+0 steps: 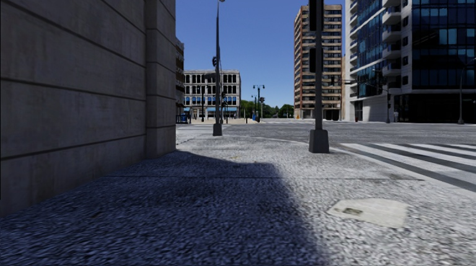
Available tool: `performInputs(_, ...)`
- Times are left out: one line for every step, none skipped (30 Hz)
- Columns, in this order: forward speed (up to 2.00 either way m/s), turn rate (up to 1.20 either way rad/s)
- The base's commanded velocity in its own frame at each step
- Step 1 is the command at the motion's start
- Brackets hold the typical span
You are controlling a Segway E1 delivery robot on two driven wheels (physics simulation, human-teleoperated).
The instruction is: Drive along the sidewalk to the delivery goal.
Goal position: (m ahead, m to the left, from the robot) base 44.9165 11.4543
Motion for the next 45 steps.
performInputs(2.00, 0.00)
performInputs(2.00, 0.00)
performInputs(2.00, 0.00)
performInputs(2.00, 0.00)
performInputs(2.00, 0.00)
performInputs(2.00, 0.00)
performInputs(2.00, 0.00)
performInputs(2.00, 0.00)
performInputs(2.00, 0.00)
performInputs(2.00, 0.00)
performInputs(2.00, 0.00)
performInputs(2.00, 0.00)
performInputs(2.00, 0.00)
performInputs(2.00, 0.00)
performInputs(2.00, 0.00)
performInputs(2.00, 0.00)
performInputs(2.00, 0.00)
performInputs(2.00, 0.01)
performInputs(2.00, 0.03)
performInputs(2.00, 0.03)
performInputs(2.00, 0.05)
performInputs(2.00, 0.07)
performInputs(2.00, 0.13)
performInputs(2.00, 0.13)
performInputs(2.00, 0.16)
performInputs(2.00, 0.18)
performInputs(2.00, 0.19)
performInputs(2.00, 0.19)
performInputs(2.00, 0.19)
performInputs(2.00, 0.19)
performInputs(2.00, 0.19)
performInputs(2.00, 0.19)
performInputs(2.00, 0.19)
performInputs(2.00, 0.19)
performInputs(2.00, 0.19)
performInputs(2.00, 0.19)
performInputs(2.00, 0.21)
performInputs(2.00, 0.21)
performInputs(2.00, 0.21)
performInputs(2.00, 0.21)
performInputs(2.00, 0.21)
performInputs(2.00, 0.21)
performInputs(2.00, 0.21)
performInputs(2.00, 0.22)
performInputs(2.00, 0.23)
